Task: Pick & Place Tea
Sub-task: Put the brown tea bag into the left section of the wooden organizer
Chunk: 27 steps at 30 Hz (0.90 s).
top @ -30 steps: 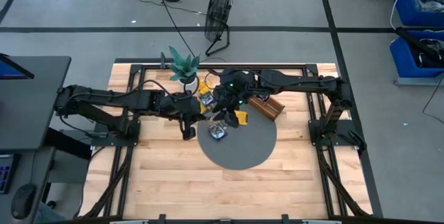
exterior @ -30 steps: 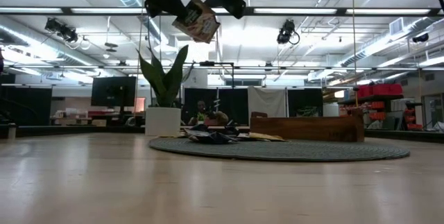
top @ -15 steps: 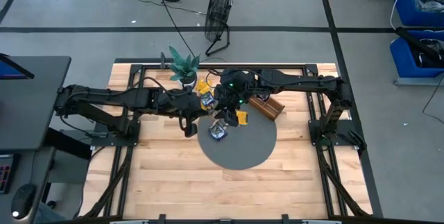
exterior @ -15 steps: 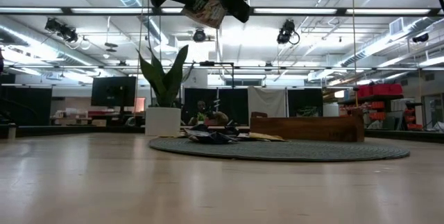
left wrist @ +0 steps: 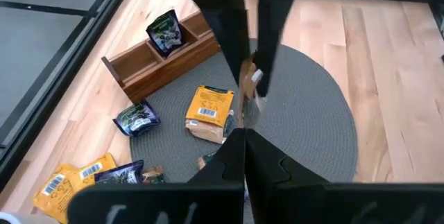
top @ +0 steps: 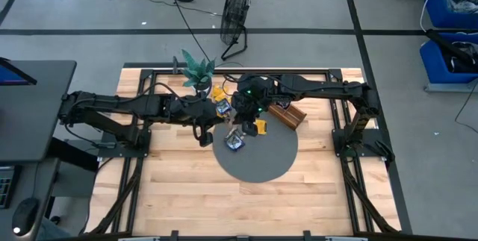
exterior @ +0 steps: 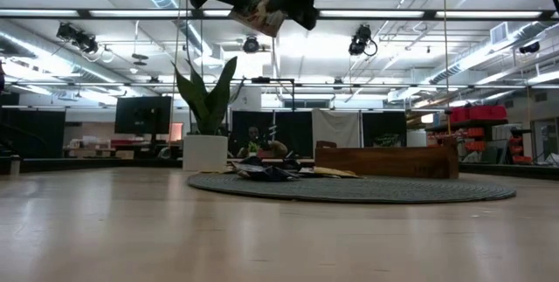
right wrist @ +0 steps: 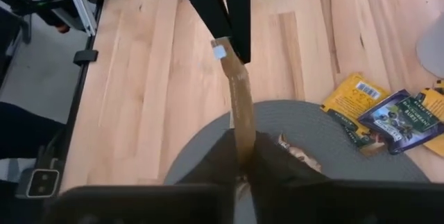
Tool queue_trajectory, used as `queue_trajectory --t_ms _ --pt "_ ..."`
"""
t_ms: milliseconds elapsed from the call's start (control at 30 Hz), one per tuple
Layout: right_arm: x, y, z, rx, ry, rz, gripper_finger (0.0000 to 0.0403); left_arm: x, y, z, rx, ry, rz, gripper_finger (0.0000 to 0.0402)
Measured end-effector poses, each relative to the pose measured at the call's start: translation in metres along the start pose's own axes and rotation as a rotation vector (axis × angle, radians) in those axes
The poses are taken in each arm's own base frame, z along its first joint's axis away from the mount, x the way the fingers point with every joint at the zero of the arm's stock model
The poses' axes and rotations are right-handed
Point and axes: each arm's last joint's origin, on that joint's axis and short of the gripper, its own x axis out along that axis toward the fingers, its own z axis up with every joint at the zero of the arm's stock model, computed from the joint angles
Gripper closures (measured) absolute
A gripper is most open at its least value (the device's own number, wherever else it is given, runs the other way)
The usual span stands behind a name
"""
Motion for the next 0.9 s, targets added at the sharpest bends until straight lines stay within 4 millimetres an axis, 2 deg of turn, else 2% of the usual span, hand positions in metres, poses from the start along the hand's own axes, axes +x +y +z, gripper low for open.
queue_trajectory --t_ms 367,700,900 --pt "-0.003 0.0 -0.003 -0.016 0.024 -0.052 0.04 -0.005 0.001 0.001 -0.03 -0.013 0.01 0.0385" --pt "-0.015 0.001 -0.003 -0.026 0.014 -0.094 0.0402 -0.042 0.014 0.005 -0.06 -0.12 0.152 0.0315" --pt "-0.041 0.008 0.012 -0.067 -0.18 -0.156 0.0402 -0.071 0.021 0.015 -0.114 -0.284 0.156 0.0258"
